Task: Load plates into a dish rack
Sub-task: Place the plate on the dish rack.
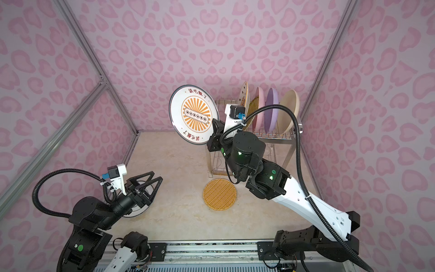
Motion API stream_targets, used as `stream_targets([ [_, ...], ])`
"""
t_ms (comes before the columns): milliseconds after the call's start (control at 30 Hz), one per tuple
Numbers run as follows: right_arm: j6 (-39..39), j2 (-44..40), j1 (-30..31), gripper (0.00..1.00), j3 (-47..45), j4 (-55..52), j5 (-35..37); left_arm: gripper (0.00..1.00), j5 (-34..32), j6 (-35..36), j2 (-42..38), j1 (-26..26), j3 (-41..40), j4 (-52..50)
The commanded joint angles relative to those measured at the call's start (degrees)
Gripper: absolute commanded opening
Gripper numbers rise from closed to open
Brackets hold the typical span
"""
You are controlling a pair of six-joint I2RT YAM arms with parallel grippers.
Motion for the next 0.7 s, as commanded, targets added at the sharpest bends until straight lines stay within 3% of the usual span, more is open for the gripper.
stream_targets([
  [0,-4.16,2.07,-1.46,0.00,3.94,-1.73,8.15,0.97,2.52,4.96,-0.71,-0.01,-1.49,9.27],
  [167,-9.78,5.25,-3.65,0.00,9.40,-1.81,18.50,0.97,2.50,6.28,-0.56,0.00,-4.52,12.81],
  [433,-24.15,11.41,-7.12,0.00,11.28,11.65,35.59,0.97,3.87,5.93,1.63,0.00,-8.46,15.12],
  [500,-30.98,13.71,-7.34,0.00,10.68,20.09,39.37,0.97,4.24,6.35,2.30,0.02,-8.66,14.98],
  [667,-56.26,22.75,-7.65,0.00,12.87,49.09,45.60,0.97,5.31,6.95,2.58,0.02,-7.89,13.95],
])
